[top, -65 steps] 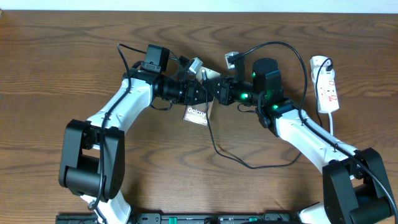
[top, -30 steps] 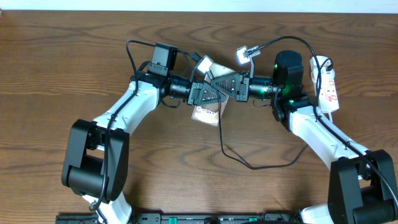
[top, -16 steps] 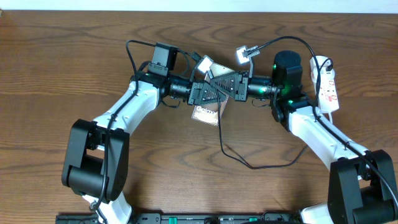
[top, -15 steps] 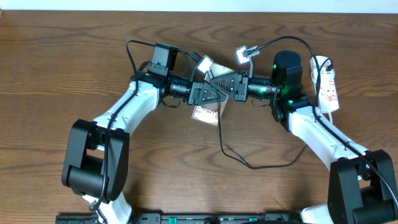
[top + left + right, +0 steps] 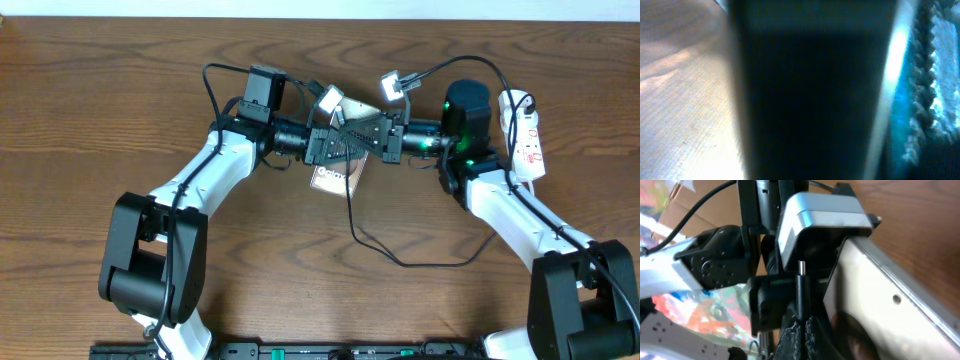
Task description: Plug charger to phone and switch on socket
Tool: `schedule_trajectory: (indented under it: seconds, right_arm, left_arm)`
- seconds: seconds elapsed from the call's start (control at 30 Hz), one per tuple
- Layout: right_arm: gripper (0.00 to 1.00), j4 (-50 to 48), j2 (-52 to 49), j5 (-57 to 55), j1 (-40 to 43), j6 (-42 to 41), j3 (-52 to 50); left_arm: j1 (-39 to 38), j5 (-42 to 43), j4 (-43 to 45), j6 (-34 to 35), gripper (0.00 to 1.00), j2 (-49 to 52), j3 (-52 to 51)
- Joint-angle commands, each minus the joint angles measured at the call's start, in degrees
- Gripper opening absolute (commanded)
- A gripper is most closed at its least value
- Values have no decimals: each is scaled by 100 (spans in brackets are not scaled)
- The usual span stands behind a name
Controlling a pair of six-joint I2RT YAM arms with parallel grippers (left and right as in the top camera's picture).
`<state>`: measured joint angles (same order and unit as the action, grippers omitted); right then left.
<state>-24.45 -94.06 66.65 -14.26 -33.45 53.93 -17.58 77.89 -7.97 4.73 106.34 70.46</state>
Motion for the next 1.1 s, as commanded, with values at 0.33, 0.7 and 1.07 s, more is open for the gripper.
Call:
schedule_trajectory:
  seconds: [0.33,0.7,1.07]
  right_arm:
    - [1,111,87,2286,184,520,-44]
    - [1,817,197,2033,151,393,-173]
    - [1,503,197,1735,190,55,-179]
  left_arm:
    - [704,-2164,2955,6293,7,-151,162]
    - [649,-2096,4238,7257,7,-199,162]
    - [570,-1410,5246,7573,7,-199,162]
